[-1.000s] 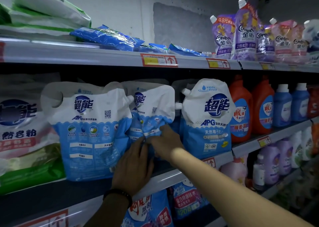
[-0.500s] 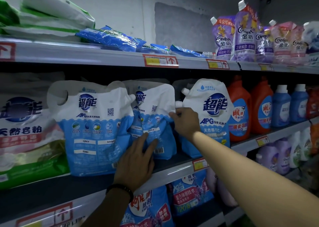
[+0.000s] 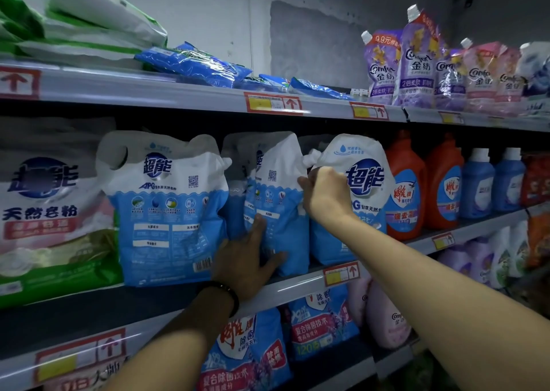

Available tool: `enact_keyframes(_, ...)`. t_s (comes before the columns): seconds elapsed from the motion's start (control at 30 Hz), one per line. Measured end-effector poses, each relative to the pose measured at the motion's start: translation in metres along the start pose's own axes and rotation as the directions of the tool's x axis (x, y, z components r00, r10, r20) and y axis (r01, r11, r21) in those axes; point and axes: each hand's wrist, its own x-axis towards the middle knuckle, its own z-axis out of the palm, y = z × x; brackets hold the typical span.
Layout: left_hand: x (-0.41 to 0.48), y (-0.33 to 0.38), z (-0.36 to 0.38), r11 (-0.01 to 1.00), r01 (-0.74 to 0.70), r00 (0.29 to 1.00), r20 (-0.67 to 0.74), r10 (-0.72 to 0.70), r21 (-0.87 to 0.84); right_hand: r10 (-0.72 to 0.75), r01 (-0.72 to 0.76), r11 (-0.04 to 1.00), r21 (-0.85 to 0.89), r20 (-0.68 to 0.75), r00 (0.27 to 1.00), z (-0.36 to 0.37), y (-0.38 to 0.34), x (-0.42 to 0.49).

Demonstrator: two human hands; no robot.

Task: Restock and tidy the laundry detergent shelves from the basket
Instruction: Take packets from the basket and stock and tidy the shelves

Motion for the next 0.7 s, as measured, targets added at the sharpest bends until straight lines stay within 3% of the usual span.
enact_keyframes(0.1,0.016,0.03,0.017,0.902,0.195,0.977,0.152,-0.146,-0.386,-0.015,0.015,0.999,-0.031,-0.009,1.0,-0.006,-0.008,-0.006)
enact_keyframes(0.2,0.032,0.049,0.035,0.732,0.32,0.944,0.137,-0.3,-0.601,-0.033,0.033,0.999,-0.018,-0.028,0.999,-0.004,-0.017,-0.011)
enact_keyframes(0.37,0.047,0.072,0.017,0.675,0.589,0.805,0.25,-0.539,-0.444,0.047,-0.046,0.999,0.018,-0.057,0.997,0.013,-0.029,-0.019)
enact_keyframes(0.47,0.068,0.038,0.033,0.643,0.611,0.787,0.268,-0.555,-0.462,0.023,-0.032,0.992,0.124,0.069,0.997,0.031,-0.04,-0.027)
enact_keyframes(0.57,0.082,0.007,0.029,0.679,0.472,0.877,0.223,-0.425,-0.562,-0.088,-0.013,0.945,0.327,0.292,0.952,0.048,-0.037,-0.027)
enact_keyframes(0.63,0.083,-0.002,0.017,0.615,0.401,0.906,0.194,-0.377,-0.678,-0.134,0.043,0.948,0.315,0.272,0.953,0.05,-0.023,-0.023)
enact_keyframes(0.7,0.086,-0.016,0.009,0.465,0.441,0.882,0.274,-0.383,-0.768,-0.154,0.106,0.968,0.229,0.2,0.968,0.049,-0.003,-0.026)
